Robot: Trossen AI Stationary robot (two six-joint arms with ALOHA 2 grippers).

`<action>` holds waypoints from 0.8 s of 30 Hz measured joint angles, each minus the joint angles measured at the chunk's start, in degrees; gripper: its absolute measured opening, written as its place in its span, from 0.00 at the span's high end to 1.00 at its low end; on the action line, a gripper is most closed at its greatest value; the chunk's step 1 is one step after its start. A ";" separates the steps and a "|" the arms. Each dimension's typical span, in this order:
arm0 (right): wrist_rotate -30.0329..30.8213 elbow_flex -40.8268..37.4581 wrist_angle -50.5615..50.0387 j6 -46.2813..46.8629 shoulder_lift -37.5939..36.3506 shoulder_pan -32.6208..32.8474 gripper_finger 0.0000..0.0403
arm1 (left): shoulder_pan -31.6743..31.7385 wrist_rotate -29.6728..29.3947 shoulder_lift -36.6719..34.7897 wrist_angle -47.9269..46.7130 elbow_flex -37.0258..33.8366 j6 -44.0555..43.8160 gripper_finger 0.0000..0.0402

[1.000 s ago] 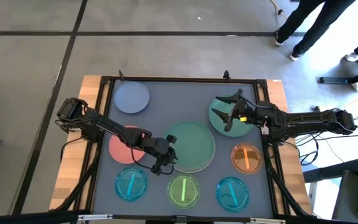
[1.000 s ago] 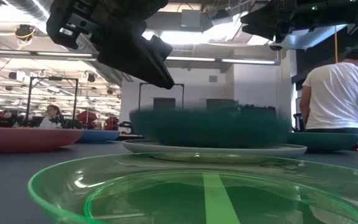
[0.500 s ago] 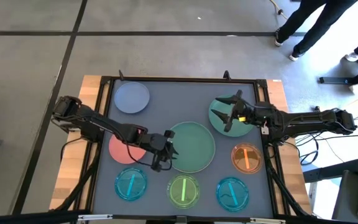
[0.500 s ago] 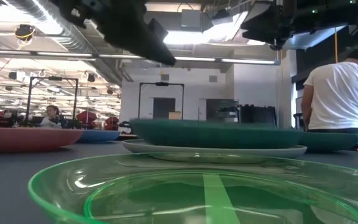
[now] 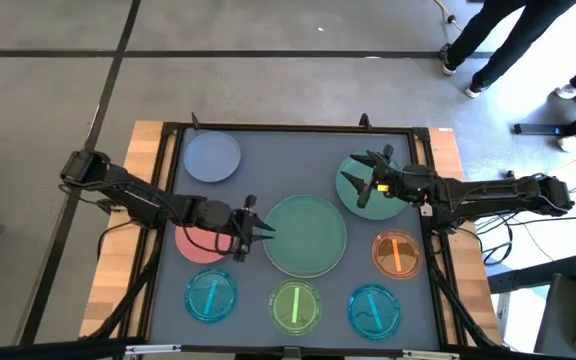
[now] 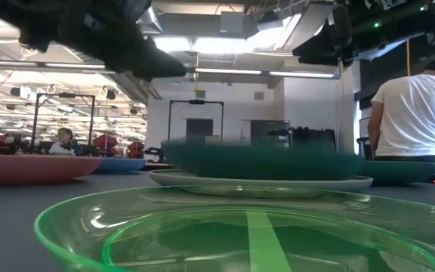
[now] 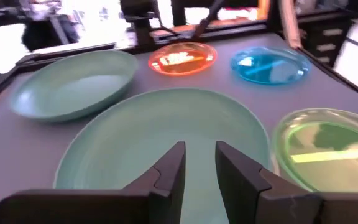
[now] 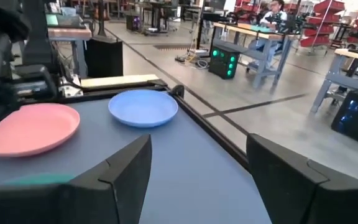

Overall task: Stack plastic plates
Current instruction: Stack the green plate on the mint green plate

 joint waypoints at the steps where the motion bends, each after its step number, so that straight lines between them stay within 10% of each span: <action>1: 0.00 0.00 0.47 0.02 0.49 0.00 0.37 | -0.15 -1.10 -0.08 1.77 -1.25 -0.46 0.80; 16: -0.27 9.74 -19.69 5.81 16.33 0.00 0.37 | -0.02 -3.06 0.00 10.74 -7.47 -3.55 0.80; 24: -11.10 10.23 -35.33 14.43 17.99 0.07 0.37 | -0.02 -3.44 0.00 10.83 -7.47 -3.57 0.80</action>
